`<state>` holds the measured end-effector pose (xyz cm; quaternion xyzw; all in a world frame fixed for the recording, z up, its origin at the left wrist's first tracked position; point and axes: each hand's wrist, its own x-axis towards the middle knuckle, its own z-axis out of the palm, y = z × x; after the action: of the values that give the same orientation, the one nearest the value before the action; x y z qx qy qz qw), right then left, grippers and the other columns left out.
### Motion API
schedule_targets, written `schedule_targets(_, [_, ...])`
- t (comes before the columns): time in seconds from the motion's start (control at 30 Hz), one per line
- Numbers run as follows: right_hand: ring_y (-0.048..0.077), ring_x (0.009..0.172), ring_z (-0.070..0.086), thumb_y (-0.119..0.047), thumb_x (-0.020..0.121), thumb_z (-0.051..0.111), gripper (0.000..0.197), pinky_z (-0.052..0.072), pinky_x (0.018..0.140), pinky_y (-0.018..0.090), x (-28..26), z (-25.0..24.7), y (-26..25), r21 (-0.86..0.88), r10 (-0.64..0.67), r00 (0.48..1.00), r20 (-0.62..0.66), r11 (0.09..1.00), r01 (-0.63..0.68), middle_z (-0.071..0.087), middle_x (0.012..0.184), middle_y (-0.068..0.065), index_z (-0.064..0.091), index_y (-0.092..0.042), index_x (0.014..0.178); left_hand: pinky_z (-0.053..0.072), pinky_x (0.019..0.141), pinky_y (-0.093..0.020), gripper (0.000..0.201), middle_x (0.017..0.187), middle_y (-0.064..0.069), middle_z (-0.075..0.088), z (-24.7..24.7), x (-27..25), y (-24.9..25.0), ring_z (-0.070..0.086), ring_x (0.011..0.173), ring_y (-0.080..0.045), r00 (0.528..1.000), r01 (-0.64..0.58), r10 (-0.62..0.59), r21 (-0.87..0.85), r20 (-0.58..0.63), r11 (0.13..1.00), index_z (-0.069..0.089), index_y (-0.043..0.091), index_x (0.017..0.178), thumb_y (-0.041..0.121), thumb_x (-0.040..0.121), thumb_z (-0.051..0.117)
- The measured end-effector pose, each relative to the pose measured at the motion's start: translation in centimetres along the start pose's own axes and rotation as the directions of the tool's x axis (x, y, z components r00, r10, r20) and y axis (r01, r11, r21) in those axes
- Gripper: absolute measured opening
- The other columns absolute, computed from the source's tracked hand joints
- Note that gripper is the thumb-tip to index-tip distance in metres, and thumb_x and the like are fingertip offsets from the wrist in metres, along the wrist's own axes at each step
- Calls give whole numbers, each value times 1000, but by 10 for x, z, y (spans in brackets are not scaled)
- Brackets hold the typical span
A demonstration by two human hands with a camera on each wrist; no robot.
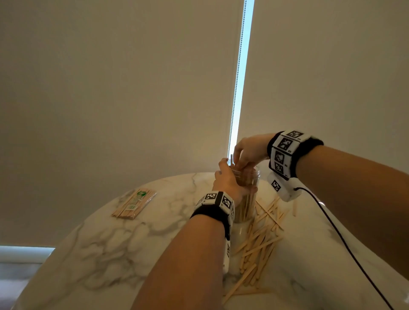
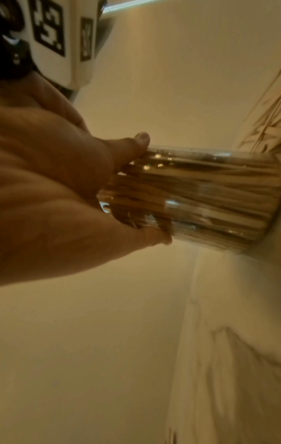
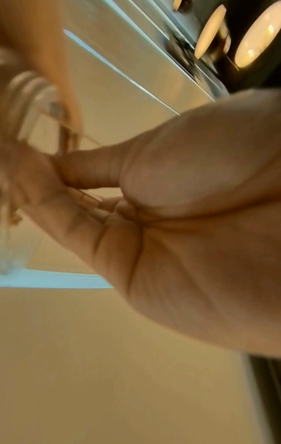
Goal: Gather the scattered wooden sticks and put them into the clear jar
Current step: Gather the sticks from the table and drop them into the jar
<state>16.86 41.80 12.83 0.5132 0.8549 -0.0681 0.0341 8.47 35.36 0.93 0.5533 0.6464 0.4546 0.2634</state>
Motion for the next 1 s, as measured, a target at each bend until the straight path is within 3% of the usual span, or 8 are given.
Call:
schedule_targets(0.17, [12, 94, 63, -29, 95, 61, 21, 45, 80, 24, -4, 10, 1, -198, -18, 1000, -23, 980, 13, 70, 101, -5, 74, -22, 111, 42, 108, -47, 117, 145, -8, 38, 0, 0, -1, 43, 132, -30, 1000, 4, -4, -16, 2, 1000, 6, 30, 153, 33, 69, 88])
schedule_targets(0.33, [6, 69, 70, -22, 89, 74, 4, 57, 69, 22, -4, 4, 11, 100, -56, 975, -215, 992, 79, 75, 82, -3, 73, -19, 91, 42, 108, -47, 120, 146, -8, 37, 1, 2, -4, 43, 133, -30, 1000, -4, 4, -32, 1, 999, 6, 31, 153, 35, 67, 89])
schedule_targets(0.47, [9, 87, 63, -27, 89, 72, 10, 52, 87, 28, -5, 11, 11, -98, -69, 994, -80, 993, 61, 69, 87, -11, 76, -26, 97, 41, 109, -48, 120, 147, -7, 36, 1, 3, -5, 42, 134, -30, 1000, 5, -5, -35, 8, 999, 5, 32, 154, 33, 68, 89])
schedule_targets(0.6, [7, 84, 63, -36, 88, 72, 11, 46, 72, 22, -13, 8, 7, 9, -87, 994, -61, 996, 88, 71, 88, -9, 76, -28, 94, 43, 108, -46, 119, 148, -6, 37, 1, 5, -5, 42, 134, -30, 1000, 17, -16, -56, 19, 998, 5, 33, 154, 30, 69, 89])
schedule_targets(0.73, [6, 75, 69, -35, 92, 68, 14, 55, 74, 25, -26, 11, 15, 190, -109, 955, -274, 968, 165, 74, 85, -7, 74, -22, 96, 43, 108, -46, 133, 150, -7, 37, -2, 9, -6, 42, 136, -30, 999, 24, -22, -64, 42, 998, 0, 32, 155, 32, 61, 93])
schedule_targets(0.87, [7, 66, 64, -32, 98, 59, 19, 47, 60, 20, -55, 28, 39, 290, 6, 899, -438, 947, 135, 70, 80, -5, 70, -18, 93, 38, 113, -44, 148, 156, -13, 36, -9, 0, -5, 41, 139, -32, 987, 99, -105, 52, 124, 994, -27, 20, 153, 46, 64, 89])
schedule_targets(0.93, [8, 67, 64, -31, 99, 58, 18, 47, 60, 18, -75, 43, 48, 278, 13, 941, -338, 957, 86, 70, 83, -3, 69, -17, 94, 37, 112, -41, 144, 157, -16, 34, -17, -13, -8, 41, 139, -32, 970, 129, -173, 243, 168, 961, -22, 10, 154, 54, 66, 84])
schedule_targets(1.0, [9, 79, 65, -24, 98, 60, 11, 50, 68, 20, -94, 65, 52, 190, -41, 995, -92, 980, 58, 71, 96, -2, 69, -20, 104, 43, 104, -38, 124, 149, -13, 45, -28, -27, -15, 49, 132, -28, 961, 104, -214, 484, 177, 869, 16, 5, 155, 65, 66, 79])
